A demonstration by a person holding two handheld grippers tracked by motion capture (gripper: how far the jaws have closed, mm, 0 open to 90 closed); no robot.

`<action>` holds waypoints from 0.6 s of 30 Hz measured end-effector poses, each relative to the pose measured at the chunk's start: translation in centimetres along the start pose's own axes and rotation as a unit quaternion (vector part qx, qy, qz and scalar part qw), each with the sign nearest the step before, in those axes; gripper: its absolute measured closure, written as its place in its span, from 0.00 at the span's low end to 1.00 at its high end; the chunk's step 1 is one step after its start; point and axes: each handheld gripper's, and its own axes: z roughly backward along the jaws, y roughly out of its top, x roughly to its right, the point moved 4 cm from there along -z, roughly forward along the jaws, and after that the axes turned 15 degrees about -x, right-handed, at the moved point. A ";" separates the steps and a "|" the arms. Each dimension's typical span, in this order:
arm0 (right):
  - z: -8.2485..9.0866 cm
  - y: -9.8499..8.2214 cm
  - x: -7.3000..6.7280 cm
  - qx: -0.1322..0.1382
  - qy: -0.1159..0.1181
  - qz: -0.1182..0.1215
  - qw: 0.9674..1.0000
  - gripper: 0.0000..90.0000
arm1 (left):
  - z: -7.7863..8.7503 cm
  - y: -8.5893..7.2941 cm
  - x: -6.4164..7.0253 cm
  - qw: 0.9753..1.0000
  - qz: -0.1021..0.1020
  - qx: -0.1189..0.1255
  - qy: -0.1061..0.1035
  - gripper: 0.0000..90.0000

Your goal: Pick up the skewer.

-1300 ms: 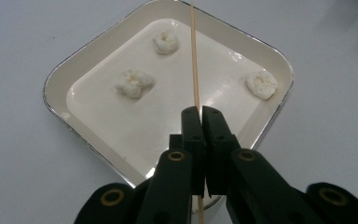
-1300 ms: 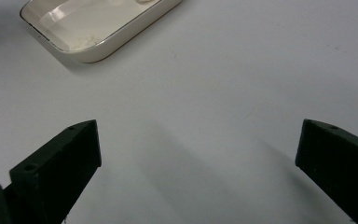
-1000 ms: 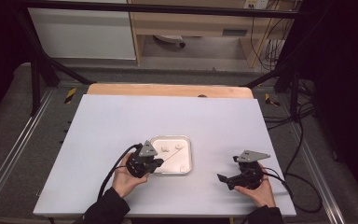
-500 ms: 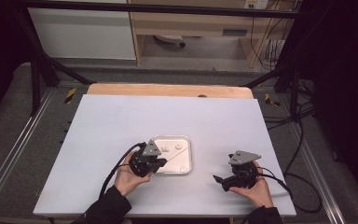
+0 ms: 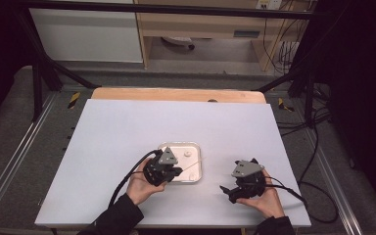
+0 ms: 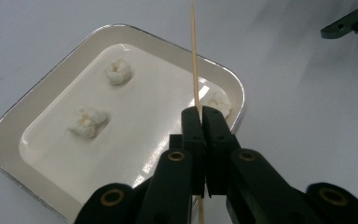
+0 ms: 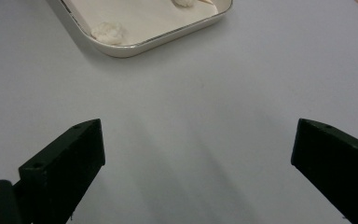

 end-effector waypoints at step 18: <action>0.3 1.3 -1.1 -0.007 -0.046 0.083 0.995 0.09 | -0.9 2.2 1.6 0.999 -0.034 -0.021 -0.008 0.98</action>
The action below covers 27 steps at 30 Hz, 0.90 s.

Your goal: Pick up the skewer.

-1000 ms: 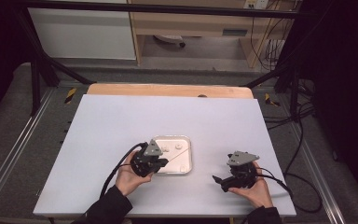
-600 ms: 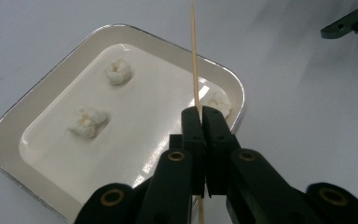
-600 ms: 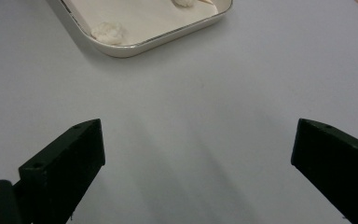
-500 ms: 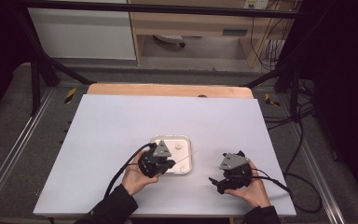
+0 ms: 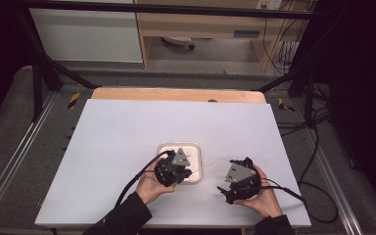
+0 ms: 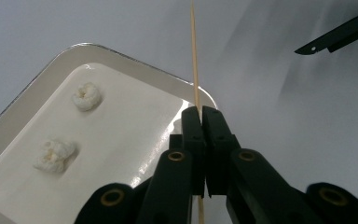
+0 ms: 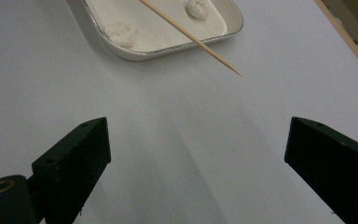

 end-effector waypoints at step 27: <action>-0.4 1.2 -1.0 0.008 -0.069 0.171 0.983 0.42 | -0.9 2.3 1.8 0.999 -0.041 -0.030 -0.013 0.98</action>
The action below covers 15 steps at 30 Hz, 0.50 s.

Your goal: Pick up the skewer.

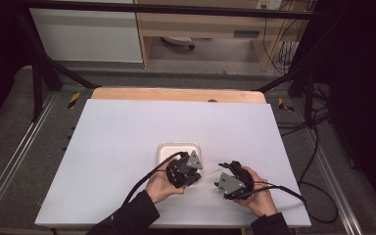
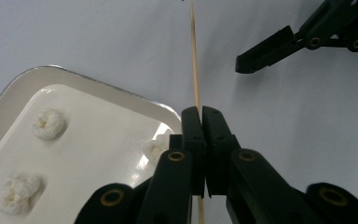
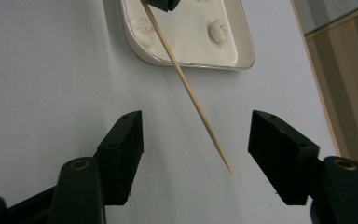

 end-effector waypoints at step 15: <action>-0.2 0.1 -0.5 -0.003 -0.009 0.071 0.997 0.68 | -0.1 1.2 1.0 1.000 -0.025 -0.010 -0.005 0.98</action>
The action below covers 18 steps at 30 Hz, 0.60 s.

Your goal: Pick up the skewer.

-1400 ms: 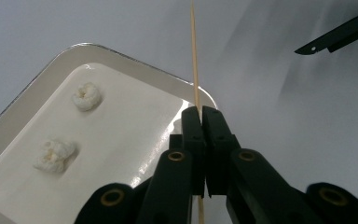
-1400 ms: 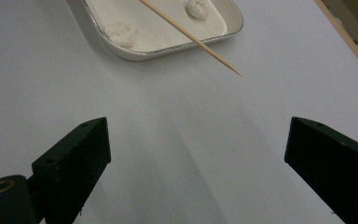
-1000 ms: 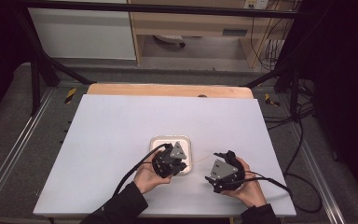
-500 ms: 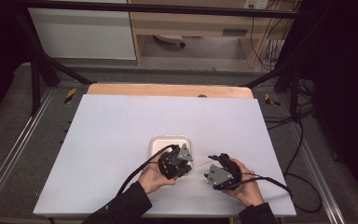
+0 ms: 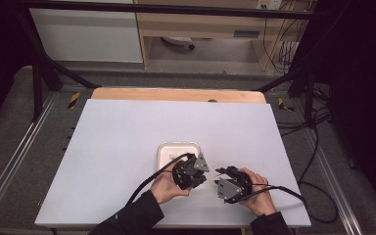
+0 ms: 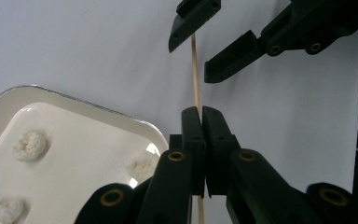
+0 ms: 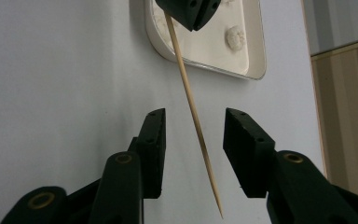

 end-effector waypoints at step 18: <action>-0.3 0.1 -0.6 0.000 0.010 0.062 0.998 0.92 | -0.4 0.1 0.5 1.000 -0.013 -0.008 -0.008 0.98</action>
